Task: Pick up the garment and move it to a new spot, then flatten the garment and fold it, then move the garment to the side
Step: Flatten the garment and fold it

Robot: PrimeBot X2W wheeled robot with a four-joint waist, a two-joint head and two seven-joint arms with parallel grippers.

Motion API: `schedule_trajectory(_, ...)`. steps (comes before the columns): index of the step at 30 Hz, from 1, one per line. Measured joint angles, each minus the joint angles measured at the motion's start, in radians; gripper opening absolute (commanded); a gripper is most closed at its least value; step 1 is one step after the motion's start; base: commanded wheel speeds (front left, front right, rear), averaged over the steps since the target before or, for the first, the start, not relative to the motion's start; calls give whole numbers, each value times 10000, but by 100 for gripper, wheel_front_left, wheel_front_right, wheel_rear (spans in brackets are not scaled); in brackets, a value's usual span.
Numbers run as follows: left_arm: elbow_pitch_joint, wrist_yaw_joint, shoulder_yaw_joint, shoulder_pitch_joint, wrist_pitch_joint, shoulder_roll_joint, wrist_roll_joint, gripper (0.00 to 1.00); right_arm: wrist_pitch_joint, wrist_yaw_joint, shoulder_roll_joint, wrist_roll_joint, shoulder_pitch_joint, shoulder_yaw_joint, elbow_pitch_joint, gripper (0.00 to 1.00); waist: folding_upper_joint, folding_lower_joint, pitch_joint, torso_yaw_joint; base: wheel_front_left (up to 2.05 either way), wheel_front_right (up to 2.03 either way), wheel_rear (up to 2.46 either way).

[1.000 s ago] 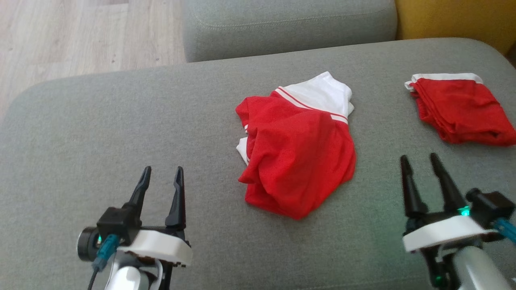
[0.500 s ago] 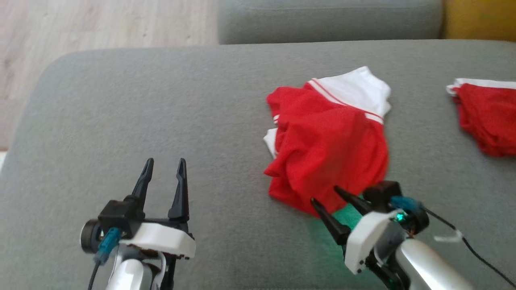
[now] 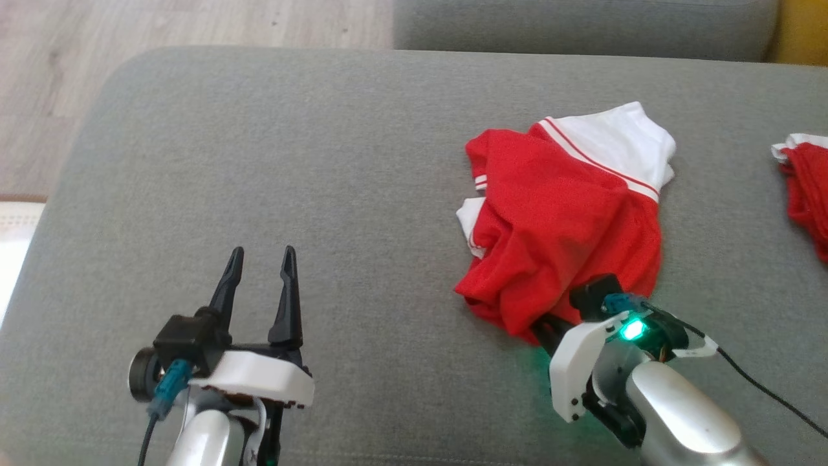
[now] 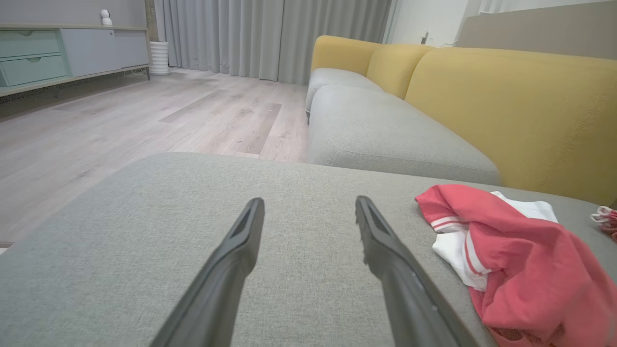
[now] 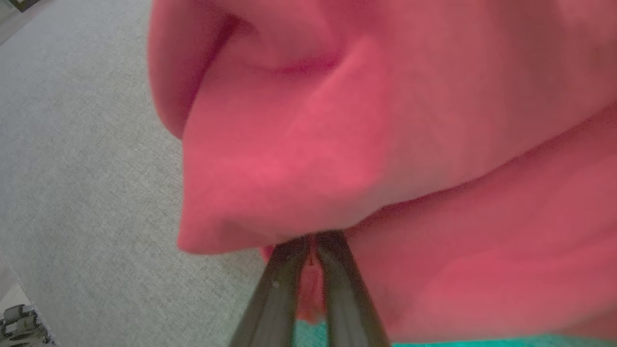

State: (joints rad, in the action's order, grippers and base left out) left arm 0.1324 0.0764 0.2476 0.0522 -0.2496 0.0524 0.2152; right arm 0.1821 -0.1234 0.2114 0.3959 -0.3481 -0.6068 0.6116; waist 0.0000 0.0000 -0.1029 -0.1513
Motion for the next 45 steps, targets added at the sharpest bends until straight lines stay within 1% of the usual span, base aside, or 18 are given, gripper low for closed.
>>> schedule_trajectory(3,-4,-2,-6,1,2,-6,0,100,-328,-8,-17,96,4,88,61,0,0,0,48,184,0,0,0)
schedule_trajectory(5,-4,-2,-13,0,2,-10,2,100,-539,-8,115,115,5,313,17,0,0,0,90,335,0,0,0)
schedule_trajectory(9,-4,-6,-29,-1,0,-13,2,100,-851,-8,750,374,-1,1068,-449,0,0,0,179,690,0,0,0)
schedule_trajectory(12,-6,-17,-27,0,0,-15,0,100,-834,-6,1312,550,-92,1630,-869,0,0,0,216,944,0,0,0)
schedule_trajectory(16,0,-63,-4,35,0,-19,-2,100,-489,-6,2157,652,-428,1871,-1028,0,0,0,46,1126,0,0,0)
schedule_trajectory(20,19,-81,2,330,0,-27,-8,100,-368,-6,2696,966,-1164,1613,-468,0,0,0,-229,1158,0,0,0)
schedule_trajectory(23,46,-115,-2,484,0,-29,-19,100,-541,-6,2771,1124,-1778,1365,299,0,0,0,-374,1148,0,0,0)
schedule_trajectory(25,128,-117,-2,533,0,-31,-19,100,-675,-8,2734,1233,-2084,1179,924,62,0,0,-390,1173,0,0,0)
schedule_trajectory(26,182,-119,0,539,0,-31,-19,100,-773,-8,2696,1250,-2201,1168,1279,100,0,0,-364,1183,0,0,0)
schedule_trajectory(28,274,-121,4,538,0,-33,-33,100,-1206,-8,2673,1363,-2282,1223,1764,100,0,0,-266,1203,0,0,0)
schedule_trajectory(30,299,-148,-12,534,0,-33,-33,100,-1829,-8,2625,1429,-2346,1367,1977,100,0,0,-141,1245,0,0,0)
schedule_trajectory(32,311,-151,-23,526,0,-36,-42,100,-2493,-6,2491,1446,-2359,1613,1960,100,0,0,6,1302,0,0,0)
schedule_trajectory(35,324,-163,-67,494,0,-36,-56,100,-3461,-6,2263,1446,-2282,1887,1553,100,0,0,219,1422,0,0,0)
schedule_trajectory(36,324,-163,-67,494,0,-36,-56,100,-3461,-6,2263,1446,-2282,1887,1553,100,0,0,219,1422,0,0,0)
schedule_trajectory(40,334,-299,-194,301,0,-40,-58,100,-4086,-6,1937,1452,-1565,2527,529,100,0,0,390,1654,0,0,0)
schedule_trajectory(42,437,-506,-249,286,0,-31,-119,100,-4201,-6,1714,1290,-932,2932,52,100,0,0,413,1795,0,0,0)
schedule_trajectory(45,932,-951,-61,467,69,-17,-94,100,-4257,-6,1369,988,-45,3452,-807,100,0,0,373,1984,0,0,0)
